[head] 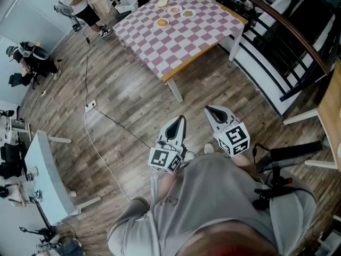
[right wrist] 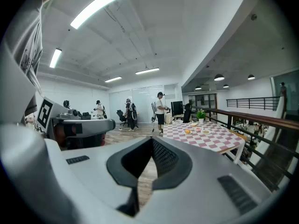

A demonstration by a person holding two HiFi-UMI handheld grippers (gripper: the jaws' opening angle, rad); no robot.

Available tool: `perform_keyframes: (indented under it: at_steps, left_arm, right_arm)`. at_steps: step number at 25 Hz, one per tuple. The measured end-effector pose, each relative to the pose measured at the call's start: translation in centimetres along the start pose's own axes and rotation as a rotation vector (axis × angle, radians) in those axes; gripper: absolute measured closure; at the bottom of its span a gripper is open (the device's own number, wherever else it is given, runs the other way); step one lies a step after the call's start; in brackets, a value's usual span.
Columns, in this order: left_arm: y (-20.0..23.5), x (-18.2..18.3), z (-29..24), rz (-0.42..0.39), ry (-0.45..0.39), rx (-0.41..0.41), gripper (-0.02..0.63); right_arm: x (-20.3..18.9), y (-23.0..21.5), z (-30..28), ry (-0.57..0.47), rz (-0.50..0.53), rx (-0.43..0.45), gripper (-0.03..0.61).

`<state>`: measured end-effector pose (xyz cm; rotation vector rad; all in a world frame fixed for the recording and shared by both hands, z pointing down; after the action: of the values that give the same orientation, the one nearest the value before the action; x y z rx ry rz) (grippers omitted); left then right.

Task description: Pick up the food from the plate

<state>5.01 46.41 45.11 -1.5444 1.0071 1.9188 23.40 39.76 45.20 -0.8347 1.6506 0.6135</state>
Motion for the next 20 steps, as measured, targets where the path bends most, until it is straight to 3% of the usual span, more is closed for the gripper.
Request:
perform_keyframes:
  at_steps: [11, 20]
  left_arm:
    - [-0.1, -0.2, -0.4, -0.021, 0.052, 0.016, 0.604]
    - [-1.2, -0.7, -3.5, -0.057, 0.069, 0.108, 0.604]
  right_arm:
    - [-0.8, -0.7, 0.1, 0.002, -0.007, 0.007, 0.565]
    - [-3.0, -3.2, -1.4, 0.036, -0.024, 0.072, 0.565]
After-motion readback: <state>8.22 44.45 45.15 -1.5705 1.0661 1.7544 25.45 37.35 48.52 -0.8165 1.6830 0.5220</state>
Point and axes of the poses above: the fingertips, and each gripper's own axes: z backward along the fingers, y to its left, x out of its top, the point moved 8 cm from there along z, backward along the fingers, and after that the axes turned 12 degrees about -x, right-handed, at the moved point
